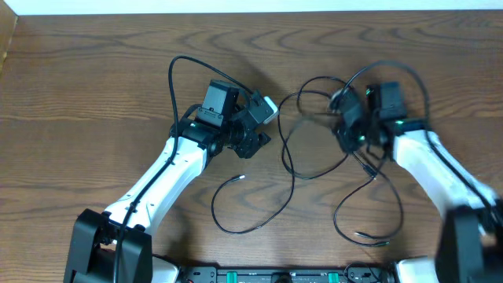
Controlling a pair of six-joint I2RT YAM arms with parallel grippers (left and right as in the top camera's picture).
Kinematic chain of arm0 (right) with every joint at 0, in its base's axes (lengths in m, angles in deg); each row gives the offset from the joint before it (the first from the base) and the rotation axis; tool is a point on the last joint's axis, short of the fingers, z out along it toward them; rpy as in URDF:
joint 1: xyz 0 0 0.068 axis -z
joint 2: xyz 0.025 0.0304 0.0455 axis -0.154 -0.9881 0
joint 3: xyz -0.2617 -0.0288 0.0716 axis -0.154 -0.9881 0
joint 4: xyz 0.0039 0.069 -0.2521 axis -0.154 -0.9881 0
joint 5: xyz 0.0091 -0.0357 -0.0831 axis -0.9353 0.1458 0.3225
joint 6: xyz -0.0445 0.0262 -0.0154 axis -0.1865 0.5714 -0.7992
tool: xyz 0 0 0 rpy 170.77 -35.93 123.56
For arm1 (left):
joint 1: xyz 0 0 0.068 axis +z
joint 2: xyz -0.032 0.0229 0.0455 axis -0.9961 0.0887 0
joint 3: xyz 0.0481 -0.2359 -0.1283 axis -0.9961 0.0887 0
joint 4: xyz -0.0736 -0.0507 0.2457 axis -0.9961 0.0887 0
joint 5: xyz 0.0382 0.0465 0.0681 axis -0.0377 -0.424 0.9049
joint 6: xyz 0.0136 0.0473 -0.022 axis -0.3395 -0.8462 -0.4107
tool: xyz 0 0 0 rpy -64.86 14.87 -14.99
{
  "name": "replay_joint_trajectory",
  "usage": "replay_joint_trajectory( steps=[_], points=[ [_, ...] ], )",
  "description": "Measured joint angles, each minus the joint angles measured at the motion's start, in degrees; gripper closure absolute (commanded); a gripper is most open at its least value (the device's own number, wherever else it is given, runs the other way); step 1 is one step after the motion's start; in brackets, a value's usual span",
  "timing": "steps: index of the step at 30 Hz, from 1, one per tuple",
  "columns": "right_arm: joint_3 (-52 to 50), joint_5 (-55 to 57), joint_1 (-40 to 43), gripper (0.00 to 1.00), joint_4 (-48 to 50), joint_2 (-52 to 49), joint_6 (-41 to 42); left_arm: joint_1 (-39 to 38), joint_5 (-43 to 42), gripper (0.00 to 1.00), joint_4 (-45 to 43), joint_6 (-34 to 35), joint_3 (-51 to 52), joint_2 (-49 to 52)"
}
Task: Untangle cables
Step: 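Pull the black cable up and right with the right gripper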
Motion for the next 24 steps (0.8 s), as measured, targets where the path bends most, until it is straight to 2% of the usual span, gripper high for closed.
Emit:
replay_joint_trajectory(
  steps=[10, 17, 24],
  points=[
    [4.2, 0.1, 0.0, 0.99, 0.3, 21.3, 6.1, 0.0, 0.0, 0.37, 0.1, 0.0, 0.0, 0.0],
    [4.2, -3.1, -0.1, 0.99, 1.9, 29.2, 7.5, 0.0, 0.0, 0.37, 0.3, 0.2, 0.0, 0.0],
    [4.2, -6.7, -0.1, 0.99, 8.1, 34.6, 10.2, 0.0, 0.0, 0.37, 0.4, 0.2, 0.0, 0.0]
  ],
)
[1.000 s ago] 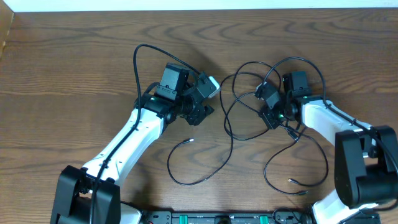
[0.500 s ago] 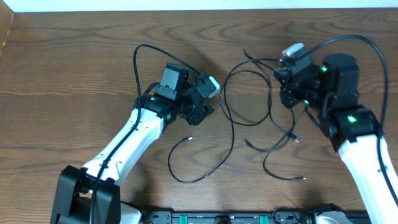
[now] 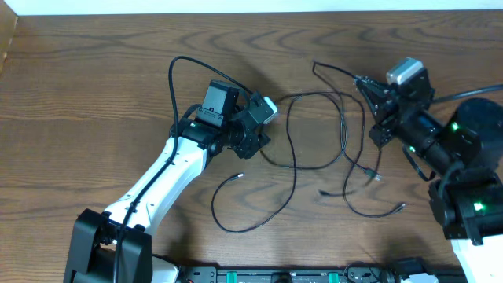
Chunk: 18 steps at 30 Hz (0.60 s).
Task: Untangle cables
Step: 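Pull the black cable up and right with the right gripper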
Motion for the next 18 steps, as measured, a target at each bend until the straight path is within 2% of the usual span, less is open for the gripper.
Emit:
replay_joint_trajectory(
  steps=[8, 18],
  points=[
    [0.0, -2.8, 0.0, 0.99, 10.2, 5.3, 3.8, 0.0, -0.2, 0.37, 1.0, 0.0, 0.0, 0.0],
    [0.0, -4.2, 0.0, 0.99, 14.0, 7.2, 5.5, -0.1, -6.9, 0.37, 1.8, 0.0, 0.0, 0.0]
  ],
)
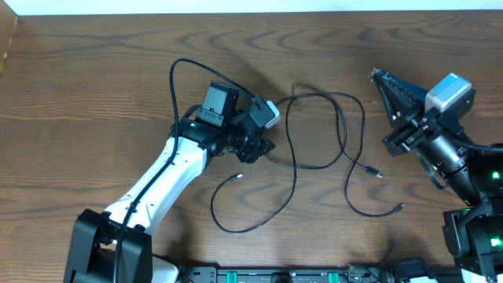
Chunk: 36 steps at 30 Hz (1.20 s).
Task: Untangle cables
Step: 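Pull the black cable up and right with the right gripper, then return the right gripper to the black cable beside the left gripper and grasp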
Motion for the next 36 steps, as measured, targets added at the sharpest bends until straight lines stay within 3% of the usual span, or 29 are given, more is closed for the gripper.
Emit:
replay_joint_trajectory(
  steps=[9, 12, 14, 17, 21, 32, 36],
  points=[
    [3.7, -0.7, 0.0, 0.99, -2.5, -0.1, -0.1, -0.2, -0.8, 0.37, 0.0, 0.0, 0.0, 0.4],
    [4.5, 1.4, 0.0, 0.96, -11.0, 0.2, -1.7, -0.2, -0.8, 0.37, 0.0, 0.0, 0.0, 0.6],
    [4.7, 3.9, 0.0, 0.75, -18.1, -0.5, -2.7, -0.2, -0.8, 0.37, 0.0, 0.0, 0.0, 0.7],
    [4.7, 8.1, 0.0, 0.51, -27.5, -3.4, -4.5, -0.2, -0.8, 0.37, -0.1, 0.0, 0.0, 0.7],
    [4.5, 13.1, 0.0, 0.34, -37.4, -10.2, -5.9, -0.2, -0.8, 0.37, -0.7, 0.0, 0.0, 0.7],
    [4.5, 16.4, 0.0, 0.42, -41.6, -33.7, -7.7, -0.2, -0.8, 0.37, -0.9, 0.0, 0.0, 0.7],
    [4.5, 16.3, 0.0, 0.49, -41.6, -41.7, -7.7, -0.2, -0.8, 0.37, -0.9, 0.0, 0.0, 0.7]
  ],
)
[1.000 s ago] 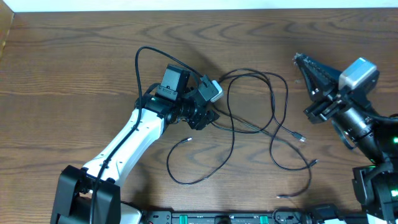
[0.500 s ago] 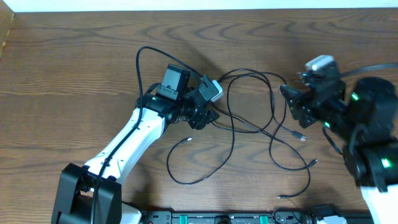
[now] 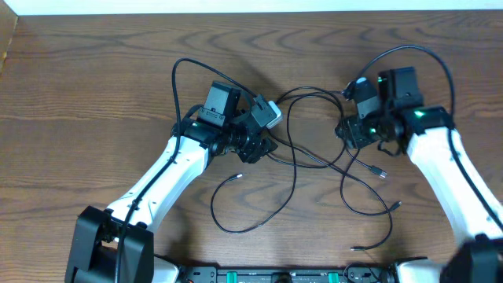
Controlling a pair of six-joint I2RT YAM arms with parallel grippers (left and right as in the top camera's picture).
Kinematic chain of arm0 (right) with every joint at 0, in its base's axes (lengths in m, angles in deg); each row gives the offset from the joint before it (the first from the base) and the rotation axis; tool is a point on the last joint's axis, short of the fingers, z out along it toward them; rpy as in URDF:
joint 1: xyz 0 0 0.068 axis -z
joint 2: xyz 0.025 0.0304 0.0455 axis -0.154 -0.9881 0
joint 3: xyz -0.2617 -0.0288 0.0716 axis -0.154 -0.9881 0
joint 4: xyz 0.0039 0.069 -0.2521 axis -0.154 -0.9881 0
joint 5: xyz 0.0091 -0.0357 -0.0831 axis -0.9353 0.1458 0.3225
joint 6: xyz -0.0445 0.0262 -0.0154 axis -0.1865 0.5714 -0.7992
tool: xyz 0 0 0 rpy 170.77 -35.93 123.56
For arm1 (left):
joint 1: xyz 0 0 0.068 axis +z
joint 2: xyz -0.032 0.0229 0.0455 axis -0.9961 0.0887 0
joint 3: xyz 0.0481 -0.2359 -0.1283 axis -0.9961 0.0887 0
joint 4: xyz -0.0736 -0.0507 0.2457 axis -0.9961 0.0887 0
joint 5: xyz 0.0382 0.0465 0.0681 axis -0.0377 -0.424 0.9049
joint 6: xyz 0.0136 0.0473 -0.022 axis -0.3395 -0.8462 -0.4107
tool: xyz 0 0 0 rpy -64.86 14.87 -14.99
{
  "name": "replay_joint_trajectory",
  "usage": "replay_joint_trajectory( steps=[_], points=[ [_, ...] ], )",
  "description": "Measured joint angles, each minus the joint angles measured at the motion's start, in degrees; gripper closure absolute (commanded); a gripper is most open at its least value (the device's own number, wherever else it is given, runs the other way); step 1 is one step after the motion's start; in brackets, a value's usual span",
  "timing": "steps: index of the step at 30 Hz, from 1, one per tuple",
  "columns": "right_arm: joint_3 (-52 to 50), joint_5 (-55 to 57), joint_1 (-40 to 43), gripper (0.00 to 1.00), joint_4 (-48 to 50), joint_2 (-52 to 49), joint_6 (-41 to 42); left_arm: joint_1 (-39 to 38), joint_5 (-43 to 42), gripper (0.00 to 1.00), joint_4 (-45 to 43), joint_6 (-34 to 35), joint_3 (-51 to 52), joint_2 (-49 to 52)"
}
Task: Untangle cables
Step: 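Return the right gripper to the black cable beside the left gripper and grasp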
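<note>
Thin black cables point(image 3: 295, 161) lie crossed and looped on the wooden table between the two arms. Loose plug ends show at the lower left point(image 3: 240, 178) and at the right point(image 3: 383, 174), point(image 3: 398, 206), point(image 3: 355, 248). My left gripper point(image 3: 263, 149) is low on the table at the left side of the tangle, and a cable runs out from it to the right. My right gripper point(image 3: 347, 134) is down at the right side of the tangle, with cables leading away below it. The wrists hide the fingers of both grippers.
A long loop point(image 3: 236, 228) of cable trails toward the front edge. Each arm's own black lead arches over its wrist, left point(image 3: 174, 79) and right point(image 3: 424, 51). The table's back edge point(image 3: 251, 11) meets a white strip.
My right arm was raised high at the right, away from the tangle. Now it is down on the table at the tangle's right side. The cables there have shifted. The left arm has not moved.
First both grippers were low at the two sides of the tangle. Then the right arm was lifted to the right with a cable stretched from it, then higher and farther right with the tangle spread out. Now it is back down by the cables.
</note>
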Motion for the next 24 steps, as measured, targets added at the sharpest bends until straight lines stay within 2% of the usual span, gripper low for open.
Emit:
replay_joint_trajectory(
  steps=[11, 15, 24],
  points=[
    [0.0, -1.7, -1.4, 0.59, 2.1, -14.8, 0.2, 0.0, 0.0, 0.37, 0.0, 0.0, 0.0, 0.0],
    [0.0, -1.8, -2.9, 0.55, 2.2, -18.0, 0.2, 0.0, 0.0, 0.37, 0.0, 0.0, 0.0, 0.0],
    [0.0, -1.9, -6.8, 0.46, 3.3, -18.4, 0.2, 0.0, 0.0, 0.37, 0.0, 0.0, 0.0, 0.0]
  ],
)
